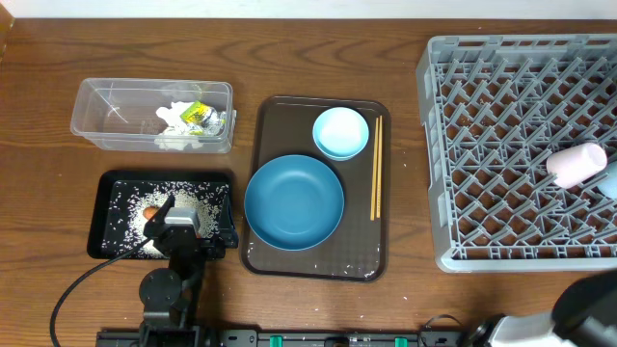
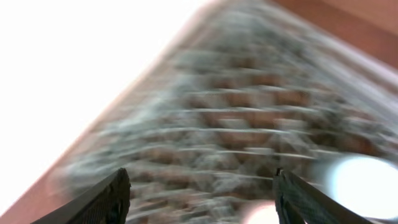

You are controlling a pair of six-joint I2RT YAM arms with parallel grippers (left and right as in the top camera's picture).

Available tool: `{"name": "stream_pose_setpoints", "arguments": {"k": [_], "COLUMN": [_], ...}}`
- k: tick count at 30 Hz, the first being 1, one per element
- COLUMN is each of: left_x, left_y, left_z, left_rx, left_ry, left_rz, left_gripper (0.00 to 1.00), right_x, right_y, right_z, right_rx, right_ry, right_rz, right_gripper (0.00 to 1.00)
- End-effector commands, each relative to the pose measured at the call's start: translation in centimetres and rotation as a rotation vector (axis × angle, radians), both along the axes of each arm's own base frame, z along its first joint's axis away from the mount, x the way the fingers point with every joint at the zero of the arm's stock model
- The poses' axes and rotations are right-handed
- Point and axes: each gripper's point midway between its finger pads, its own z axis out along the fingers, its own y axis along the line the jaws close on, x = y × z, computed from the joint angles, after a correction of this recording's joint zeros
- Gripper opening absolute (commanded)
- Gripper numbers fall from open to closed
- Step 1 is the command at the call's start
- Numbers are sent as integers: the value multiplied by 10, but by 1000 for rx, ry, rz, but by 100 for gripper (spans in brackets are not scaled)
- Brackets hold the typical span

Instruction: Sort waste into correct bins and load items into the dishwasher rack

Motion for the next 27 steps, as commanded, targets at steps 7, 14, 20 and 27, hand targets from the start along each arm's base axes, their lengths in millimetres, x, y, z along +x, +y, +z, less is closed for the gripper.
{"name": "stream_pose_setpoints", "arguments": {"k": [7,14,20,27], "left_x": [0,0,0,0], "left_y": [2,2,2,2], "left_z": [-16,-16,-16,-16], "left_rx": [8,8,8,8], "left_ry": [37,37,37,37], "left_rz": [9,9,9,9], "left_gripper": [99,99,99,99], "right_x": [40,56,54,42], "right_y": [258,393,480,529], "right_z": [47,-40,-117,-182], "right_rx": [-26,-152,-167,-193], "right_ry": [-129,69,166,248], "right_rz": [675,817,917,938], "right_gripper": [72,54,56,57]}}
